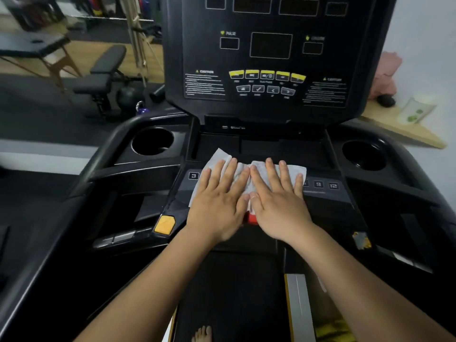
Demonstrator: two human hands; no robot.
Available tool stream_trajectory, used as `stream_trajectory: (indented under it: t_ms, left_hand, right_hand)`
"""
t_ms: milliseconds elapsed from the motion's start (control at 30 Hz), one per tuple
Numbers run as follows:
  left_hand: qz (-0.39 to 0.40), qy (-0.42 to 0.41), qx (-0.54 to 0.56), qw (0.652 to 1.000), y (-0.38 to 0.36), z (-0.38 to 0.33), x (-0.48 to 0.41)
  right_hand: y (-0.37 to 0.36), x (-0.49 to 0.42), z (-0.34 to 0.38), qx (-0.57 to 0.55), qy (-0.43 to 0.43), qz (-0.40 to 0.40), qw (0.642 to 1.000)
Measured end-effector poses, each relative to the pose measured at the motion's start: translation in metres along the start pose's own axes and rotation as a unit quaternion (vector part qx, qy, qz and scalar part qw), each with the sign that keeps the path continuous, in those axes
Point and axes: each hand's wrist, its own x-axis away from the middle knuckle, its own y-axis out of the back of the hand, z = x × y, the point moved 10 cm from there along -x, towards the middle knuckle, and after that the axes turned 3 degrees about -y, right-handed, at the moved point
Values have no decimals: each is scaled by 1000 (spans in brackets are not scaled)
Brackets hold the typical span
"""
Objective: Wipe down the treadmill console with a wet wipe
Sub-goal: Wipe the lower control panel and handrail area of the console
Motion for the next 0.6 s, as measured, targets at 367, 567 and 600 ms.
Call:
stream_trajectory:
  t_ms: [367, 567, 600]
  left_hand:
    - [-93, 49, 24, 994, 13, 64, 45]
    - [-55, 159, 122, 978, 3, 97, 81]
    - [-56, 158, 104, 980, 2, 95, 89]
  right_hand:
    - [-6, -19, 92, 40, 68, 4, 997]
    - [-11, -14, 121, 64, 121, -12, 991]
    - [-14, -8, 125, 67, 133, -16, 989]
